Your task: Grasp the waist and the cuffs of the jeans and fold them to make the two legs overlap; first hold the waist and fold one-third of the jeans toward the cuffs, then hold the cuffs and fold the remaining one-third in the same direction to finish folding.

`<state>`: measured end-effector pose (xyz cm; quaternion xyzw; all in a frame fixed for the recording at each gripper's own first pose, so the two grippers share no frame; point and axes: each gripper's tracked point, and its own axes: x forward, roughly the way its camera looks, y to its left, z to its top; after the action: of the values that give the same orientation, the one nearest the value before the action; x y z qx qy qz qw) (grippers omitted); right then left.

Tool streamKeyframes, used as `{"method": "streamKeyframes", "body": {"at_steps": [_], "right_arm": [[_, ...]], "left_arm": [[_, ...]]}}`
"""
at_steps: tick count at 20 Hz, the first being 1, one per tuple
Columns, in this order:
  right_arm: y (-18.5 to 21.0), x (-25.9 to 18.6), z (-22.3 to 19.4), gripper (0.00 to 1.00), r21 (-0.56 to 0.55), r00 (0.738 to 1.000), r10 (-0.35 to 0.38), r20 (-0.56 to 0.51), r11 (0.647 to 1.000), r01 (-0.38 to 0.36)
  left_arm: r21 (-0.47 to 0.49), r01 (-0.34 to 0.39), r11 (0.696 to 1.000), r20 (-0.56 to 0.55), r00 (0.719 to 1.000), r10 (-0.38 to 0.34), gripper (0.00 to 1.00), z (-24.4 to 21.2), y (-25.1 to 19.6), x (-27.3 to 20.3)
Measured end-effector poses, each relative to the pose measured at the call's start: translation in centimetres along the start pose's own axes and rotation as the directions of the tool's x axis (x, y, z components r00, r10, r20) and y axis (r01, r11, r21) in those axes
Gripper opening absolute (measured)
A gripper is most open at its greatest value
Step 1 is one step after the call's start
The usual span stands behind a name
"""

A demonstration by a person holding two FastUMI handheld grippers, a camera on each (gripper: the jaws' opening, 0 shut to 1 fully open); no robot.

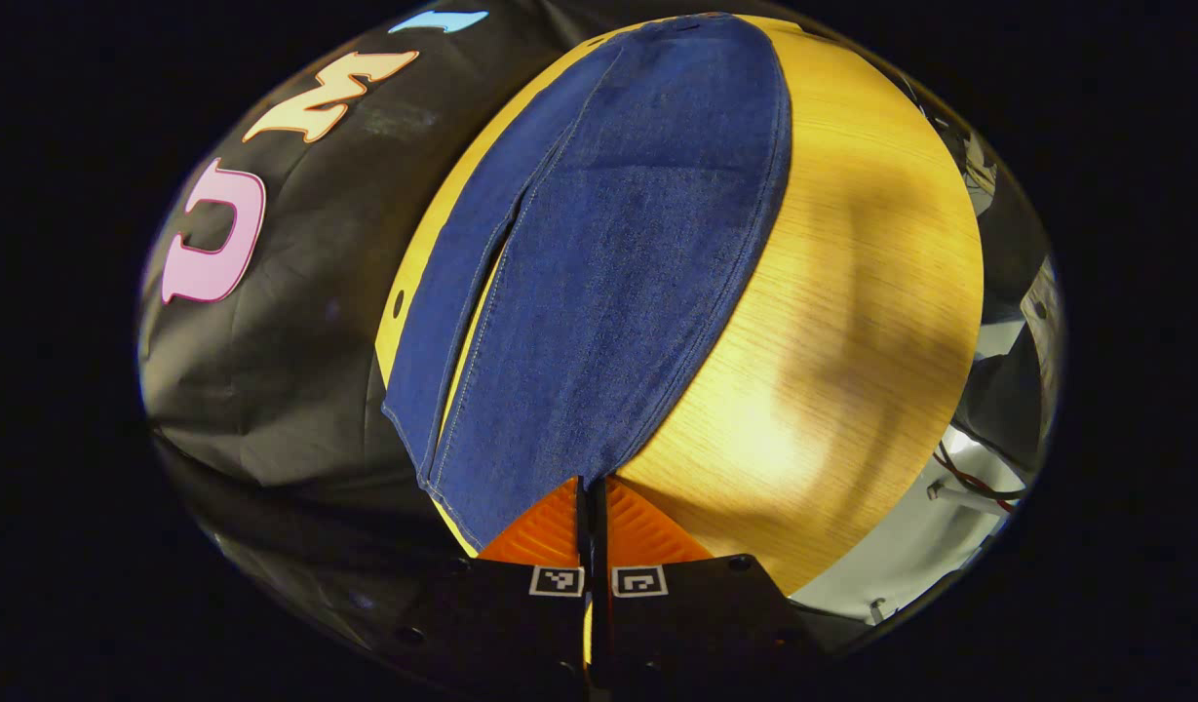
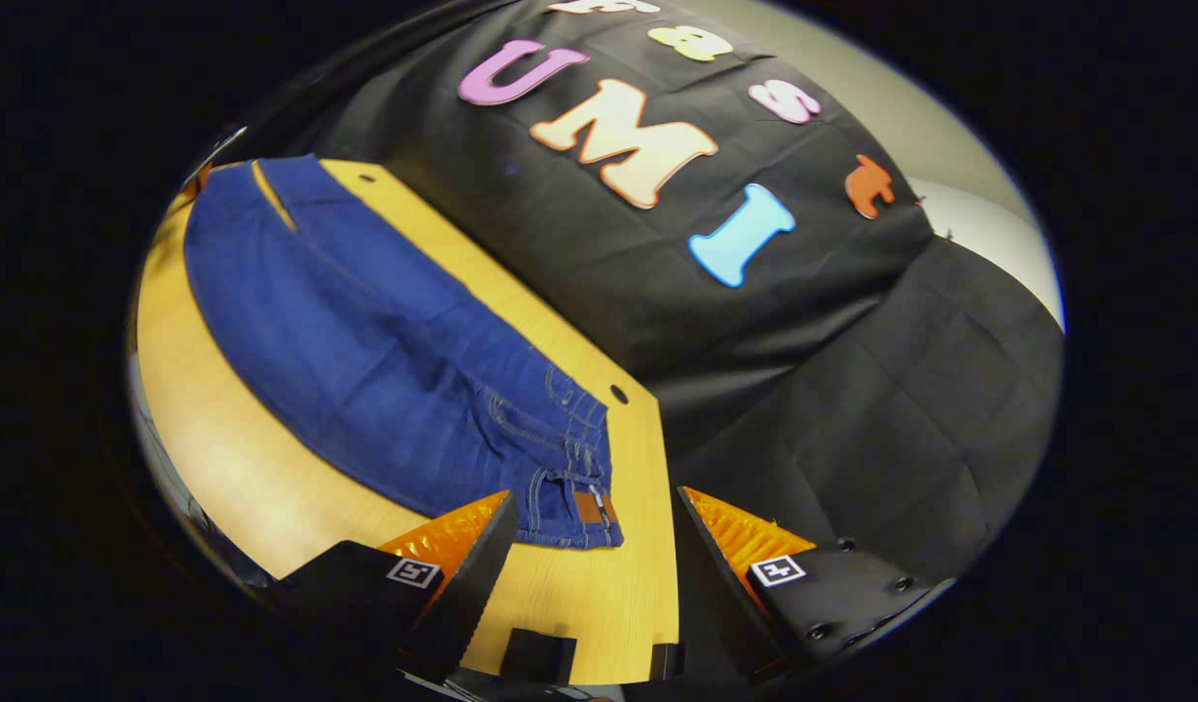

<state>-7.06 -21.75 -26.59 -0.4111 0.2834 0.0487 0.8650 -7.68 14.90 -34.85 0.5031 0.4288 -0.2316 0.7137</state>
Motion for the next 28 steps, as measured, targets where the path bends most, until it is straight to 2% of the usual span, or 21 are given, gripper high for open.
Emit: {"method": "streamKeyframes", "body": {"at_steps": [3,4,5,6,9,11,15,16,17,19,22,24,25,26,28], "right_arm": [[3.1,1.8,-2.0,0.99,-0.166,0.995,0.098,-0.015,0.981,-0.099],[4.3,2.1,-2.8,0.96,-0.217,0.99,0.14,-0.032,0.966,-0.143],[5.6,2.6,-3.7,1.0,-0.258,0.981,0.186,-0.05,0.947,-0.192],[6.5,2.8,-4.2,0.99,-0.295,0.973,0.222,-0.062,0.927,-0.231],[9.0,3.8,-5.1,0.99,-0.39,0.944,0.319,-0.08,0.862,-0.324],[9.0,4.6,-4.9,0.99,-0.44,0.939,0.337,-0.07,0.834,-0.332],[9.0,7.2,-5.1,0.92,-0.452,0.937,0.342,-0.074,0.826,-0.337],[9.0,7.9,-5.1,0.86,-0.446,0.935,0.345,-0.08,0.827,-0.343],[9.1,8.6,-5.6,0.84,-0.433,0.932,0.351,-0.092,0.828,-0.355],[9.8,9.4,-6.1,0.67,-0.429,0.924,0.363,-0.124,0.82,-0.38],[10.3,9.3,-6.4,0.2,-0.48,0.926,0.347,-0.151,0.793,-0.375],[9.7,9.3,-6.2,0.05,-0.427,0.928,0.335,-0.162,0.824,-0.372],[9.7,9.6,-6.4,0.12,-0.378,0.923,0.341,-0.176,0.843,-0.384],[9.5,9.8,-6.2,0.04,-0.335,0.921,0.344,-0.182,0.859,-0.387],[8.5,9.8,-5.0,0.05,-0.289,0.933,0.316,-0.171,0.89,-0.354]], "left_arm": [[0.015,-0.003,1.0,-0.027,1.0,0.003,0.0,0.1,0.0,0.0],[0.015,-0.005,1.0,-0.035,0.999,0.006,0.0,0.0,0.0,0.0],[0.012,-0.007,1.0,-0.042,0.999,0.008,0.0,0.0,0.0,0.1],[0.007,-0.01,1.0,-0.05,0.999,0.01,0.0,-0.1,0.0,0.1],[0.0,-0.018,1.0,-0.072,0.997,0.018,0.0,-0.1,0.0,0.1],[0.003,-0.023,1.0,-0.087,0.996,0.023,0.0,-0.1,0.1,0.1],[0.003,-0.026,1.0,-0.113,0.993,0.026,0.0,-0.2,0.1,0.2],[-0.001,-0.028,1.0,-0.117,0.993,0.028,0.0,-0.2,0.1,0.2],[-0.009,-0.03,1.0,-0.12,0.992,0.029,0.0,-0.2,0.1,0.2],[-0.017,-0.034,0.999,-0.125,0.992,0.032,0.0,-0.2,0.1,0.3],[-0.043,-0.04,0.998,-0.126,0.991,0.035,0.0,-0.1,0.2,0.3],[-0.088,-0.039,0.995,-0.13,0.991,0.027,0.0,0.0,0.2,0.3],[-0.1,-0.031,0.995,-0.129,0.991,0.018,0.0,0.0,0.2,0.3],[-0.12,-0.018,0.993,-0.129,0.992,0.002,0.0,0.0,0.2,0.2],[-0.198,-0.01,0.98,-0.114,0.993,-0.013,0.0,0.5,0.7,0.0]]}}
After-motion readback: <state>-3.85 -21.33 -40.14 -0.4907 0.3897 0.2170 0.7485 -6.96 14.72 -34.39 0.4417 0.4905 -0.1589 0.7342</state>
